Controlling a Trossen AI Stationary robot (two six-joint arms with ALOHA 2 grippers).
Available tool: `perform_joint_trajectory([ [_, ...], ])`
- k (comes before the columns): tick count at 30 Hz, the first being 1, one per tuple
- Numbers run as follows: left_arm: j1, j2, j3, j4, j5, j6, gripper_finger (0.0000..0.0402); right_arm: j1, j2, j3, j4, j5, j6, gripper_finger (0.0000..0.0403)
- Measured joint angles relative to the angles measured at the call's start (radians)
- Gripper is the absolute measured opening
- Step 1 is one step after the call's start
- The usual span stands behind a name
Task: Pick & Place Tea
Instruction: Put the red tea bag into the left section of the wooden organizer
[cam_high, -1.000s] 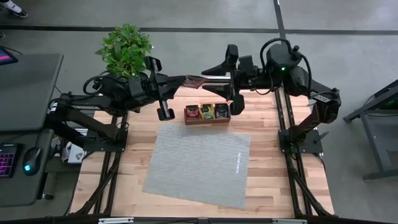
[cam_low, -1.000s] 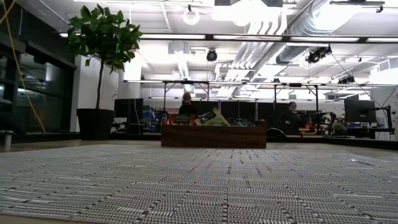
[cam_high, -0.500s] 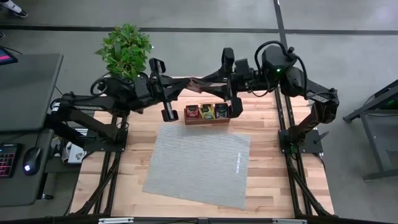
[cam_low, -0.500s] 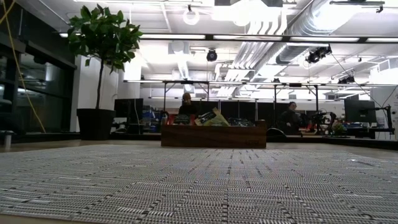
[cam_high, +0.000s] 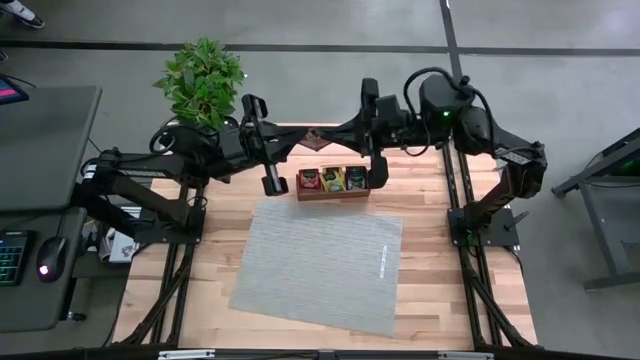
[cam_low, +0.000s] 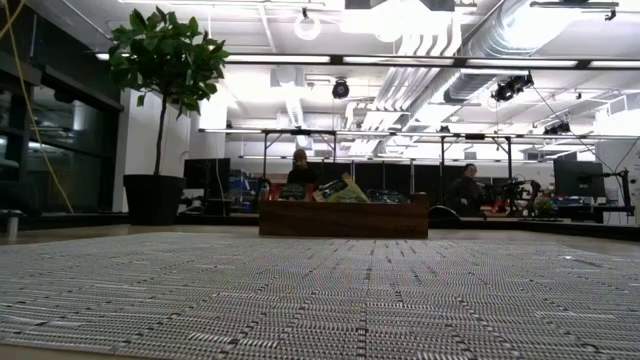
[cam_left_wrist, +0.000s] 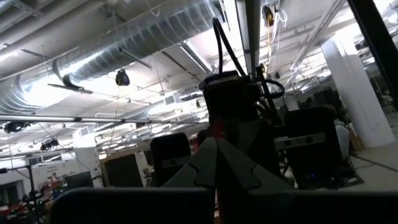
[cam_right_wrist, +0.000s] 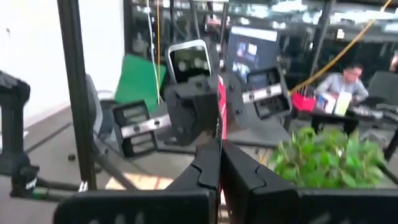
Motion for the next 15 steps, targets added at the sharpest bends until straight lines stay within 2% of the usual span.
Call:
perform_joint_trajectory([
  [6, 0.0, -0.003, 0.0, -0.02, -0.017, 0.036, 0.0017, -0.003, 0.001, 0.0, -0.092, 0.051, -0.004, 0.0001],
  [15, 0.0, -0.036, -0.002, -0.034, -0.041, 0.061, 0.0114, -0.016, 0.008, 0.0, -0.266, 0.116, -0.004, 0.0001],
])
